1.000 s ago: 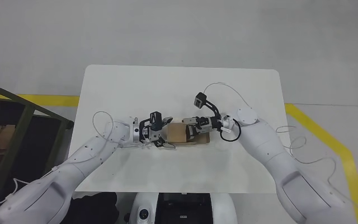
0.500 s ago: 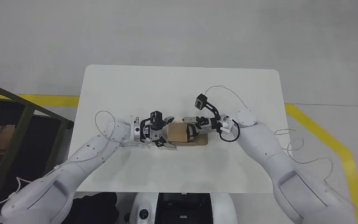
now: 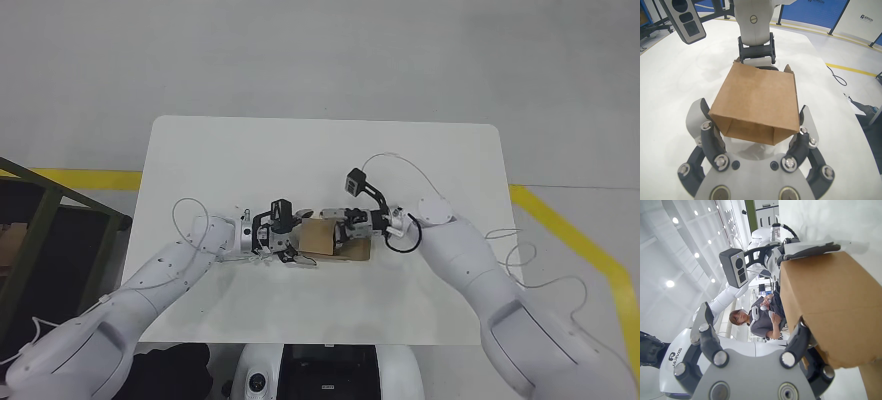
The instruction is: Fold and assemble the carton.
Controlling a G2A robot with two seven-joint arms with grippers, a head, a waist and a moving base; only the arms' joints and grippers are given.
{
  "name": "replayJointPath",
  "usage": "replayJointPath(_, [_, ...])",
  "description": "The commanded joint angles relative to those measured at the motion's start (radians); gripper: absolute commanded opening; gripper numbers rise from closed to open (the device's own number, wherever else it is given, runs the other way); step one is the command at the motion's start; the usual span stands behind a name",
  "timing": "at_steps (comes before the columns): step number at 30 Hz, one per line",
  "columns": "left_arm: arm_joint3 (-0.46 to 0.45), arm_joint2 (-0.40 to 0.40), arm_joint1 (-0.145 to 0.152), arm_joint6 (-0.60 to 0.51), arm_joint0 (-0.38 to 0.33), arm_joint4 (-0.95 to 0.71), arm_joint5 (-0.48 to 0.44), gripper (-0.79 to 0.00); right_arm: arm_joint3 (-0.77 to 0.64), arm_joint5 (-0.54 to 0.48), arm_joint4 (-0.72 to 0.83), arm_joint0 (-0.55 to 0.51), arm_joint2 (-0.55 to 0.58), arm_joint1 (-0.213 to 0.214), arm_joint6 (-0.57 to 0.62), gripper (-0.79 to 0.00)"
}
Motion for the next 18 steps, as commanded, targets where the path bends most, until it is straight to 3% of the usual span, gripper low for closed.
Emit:
replayJointPath(1, [0.002, -0.002, -0.001, 0.002, 0.001, 0.001, -0.002, -0.003, -0.011, -0.005, -0.013, -0.003, 0.0, 0.004, -0.005, 0.0])
replayJointPath(13, [0.004, -0.023, -0.002, 0.017, 0.009, 0.014, -0.002, 0.0, -0.011, -0.001, -0.022, -0.003, -0.001, 0.005, -0.001, 0.0])
replayJointPath(18, [0.0, -0.031, -0.002, 0.02, 0.014, 0.018, -0.005, 0.0, -0.066, 0.001, -0.106, -0.026, 0.009, 0.022, -0.084, 0.0])
